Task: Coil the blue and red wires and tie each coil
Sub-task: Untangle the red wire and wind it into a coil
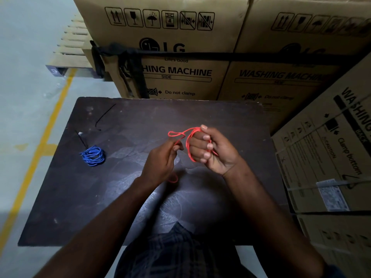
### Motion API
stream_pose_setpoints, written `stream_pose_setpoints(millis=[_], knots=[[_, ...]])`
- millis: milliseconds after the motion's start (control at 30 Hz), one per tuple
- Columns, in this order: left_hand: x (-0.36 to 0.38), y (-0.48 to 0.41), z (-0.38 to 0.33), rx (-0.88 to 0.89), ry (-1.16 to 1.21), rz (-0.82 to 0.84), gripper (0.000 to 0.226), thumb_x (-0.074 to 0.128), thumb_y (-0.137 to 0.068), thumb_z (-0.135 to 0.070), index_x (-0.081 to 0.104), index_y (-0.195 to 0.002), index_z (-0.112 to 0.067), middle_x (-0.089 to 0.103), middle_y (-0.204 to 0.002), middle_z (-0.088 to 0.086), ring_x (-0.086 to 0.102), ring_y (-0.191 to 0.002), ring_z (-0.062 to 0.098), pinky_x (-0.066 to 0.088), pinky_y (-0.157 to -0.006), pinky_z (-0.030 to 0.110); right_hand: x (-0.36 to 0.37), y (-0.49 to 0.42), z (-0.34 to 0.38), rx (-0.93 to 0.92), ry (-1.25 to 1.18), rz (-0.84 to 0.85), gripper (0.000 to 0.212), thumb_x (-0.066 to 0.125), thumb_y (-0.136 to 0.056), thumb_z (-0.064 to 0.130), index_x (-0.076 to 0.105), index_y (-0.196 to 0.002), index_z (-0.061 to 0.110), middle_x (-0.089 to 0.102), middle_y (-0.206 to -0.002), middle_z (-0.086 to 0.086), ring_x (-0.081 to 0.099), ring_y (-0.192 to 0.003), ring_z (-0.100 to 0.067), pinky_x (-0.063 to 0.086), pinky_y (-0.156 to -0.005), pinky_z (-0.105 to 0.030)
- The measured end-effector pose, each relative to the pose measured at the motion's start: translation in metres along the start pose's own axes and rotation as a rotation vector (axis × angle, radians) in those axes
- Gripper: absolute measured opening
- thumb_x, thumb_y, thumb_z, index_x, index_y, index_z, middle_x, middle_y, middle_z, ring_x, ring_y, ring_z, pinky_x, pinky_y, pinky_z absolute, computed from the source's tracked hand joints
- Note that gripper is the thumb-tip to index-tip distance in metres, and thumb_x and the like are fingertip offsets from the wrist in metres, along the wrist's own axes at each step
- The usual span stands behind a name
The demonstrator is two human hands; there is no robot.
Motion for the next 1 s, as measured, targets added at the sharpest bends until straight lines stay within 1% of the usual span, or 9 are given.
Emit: stream_pose_setpoints(millis=[100, 233, 400, 533, 633, 700, 767, 900, 1000], knots=[[0.000, 0.002, 0.014, -0.060, 0.035, 0.002, 0.031, 0.034, -0.101, -0.036, 0.061, -0.095, -0.022, 0.046, -0.057, -0.013, 0.045, -0.055, -0.004, 0.036, -0.058, 0.017, 0.003, 0.001, 0.021, -0.092, -0.175, 0.051, 0.031, 0.038, -0.097, 0.024, 0.047, -0.069, 0.016, 0.037, -0.052, 0.005, 0.047, -0.047, -0.012, 0.041, -0.046, -0.024], [0.007, 0.013, 0.022, -0.098, 0.083, 0.060, 0.024, 0.035, -0.101, -0.037, 0.058, -0.094, -0.031, 0.044, -0.054, -0.007, 0.042, -0.049, 0.004, 0.038, -0.055, 0.027, -0.005, 0.002, 0.047, -0.210, -0.184, -0.022, 0.032, 0.035, -0.097, 0.024, 0.046, -0.069, 0.016, 0.043, -0.052, 0.004, 0.045, -0.047, -0.011, 0.042, -0.047, -0.025], [0.031, 0.020, 0.008, -0.173, 0.285, 0.202, 0.025, 0.040, -0.103, -0.029, 0.061, -0.093, -0.021, 0.044, -0.052, -0.007, 0.043, -0.047, 0.007, 0.036, -0.054, 0.022, -0.024, 0.000, 0.066, -0.434, -0.281, -0.231, 0.032, 0.039, -0.095, 0.023, 0.052, -0.067, 0.016, 0.045, -0.054, 0.006, 0.047, -0.052, -0.009, 0.045, -0.053, -0.022], [0.034, 0.011, -0.009, -0.196, 0.382, 0.265, 0.026, 0.041, -0.103, -0.028, 0.060, -0.088, -0.018, 0.044, -0.050, -0.004, 0.043, -0.047, 0.010, 0.038, -0.055, 0.022, -0.036, 0.006, 0.089, -0.640, -0.335, -0.380, 0.046, 0.031, -0.102, 0.019, 0.053, -0.062, 0.014, 0.046, -0.052, 0.006, 0.049, -0.050, -0.010, 0.047, -0.051, -0.022], [0.029, 0.002, -0.019, -0.263, 0.562, 0.251, 0.030, 0.038, -0.103, -0.026, 0.057, -0.085, -0.011, 0.042, -0.050, -0.005, 0.038, -0.045, 0.010, 0.033, -0.051, 0.017, -0.043, 0.011, 0.099, -0.694, -0.258, -0.480, 0.037, 0.030, -0.103, 0.020, 0.045, -0.070, 0.015, 0.046, -0.052, 0.006, 0.049, -0.049, -0.010, 0.046, -0.049, -0.021], [0.033, 0.004, -0.028, -0.300, 0.678, 0.290, 0.031, 0.036, -0.102, -0.024, 0.055, -0.084, -0.009, 0.040, -0.049, -0.003, 0.034, -0.044, 0.009, 0.030, -0.047, 0.015, -0.051, 0.016, 0.103, -0.728, -0.311, -0.520, 0.034, 0.030, -0.102, 0.016, 0.042, -0.071, 0.015, 0.046, -0.052, 0.005, 0.049, -0.048, -0.010, 0.046, -0.049, -0.021], [0.039, 0.009, -0.036, -0.302, 0.665, 0.354, 0.030, 0.036, -0.102, -0.026, 0.055, -0.084, -0.011, 0.040, -0.049, -0.003, 0.035, -0.045, 0.009, 0.031, -0.048, 0.016, -0.058, 0.018, 0.105, -0.763, -0.377, -0.569, 0.034, 0.030, -0.102, 0.012, 0.041, -0.070, 0.014, 0.046, -0.052, 0.003, 0.050, -0.047, -0.012, 0.048, -0.049, -0.021], [0.048, 0.019, -0.041, -0.244, 0.457, 0.446, 0.031, 0.039, -0.105, -0.026, 0.059, -0.084, -0.015, 0.046, -0.050, -0.002, 0.043, -0.048, 0.010, 0.036, -0.056, 0.019, -0.073, 0.023, 0.102, -0.832, -0.381, -0.762, 0.037, 0.031, -0.105, 0.021, 0.045, -0.072, 0.011, 0.052, -0.050, 0.000, 0.057, -0.045, -0.015, 0.054, -0.050, -0.023], [0.048, 0.019, -0.051, -0.222, 0.435, 0.487, 0.030, 0.041, -0.105, -0.025, 0.060, -0.083, -0.015, 0.045, -0.051, -0.002, 0.042, -0.048, 0.010, 0.036, -0.055, 0.018, -0.080, 0.028, 0.098, -0.855, -0.230, -0.913, 0.031, 0.032, -0.105, 0.021, 0.045, -0.079, 0.011, 0.055, -0.065, -0.005, 0.063, -0.051, -0.016, 0.056, -0.056, -0.029]])
Point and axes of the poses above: each hand's wrist, its own y-axis away from the middle knuckle, its own x-axis out of the palm, z = x × y, the point moved 8 cm from there along -y, towards the middle knuckle
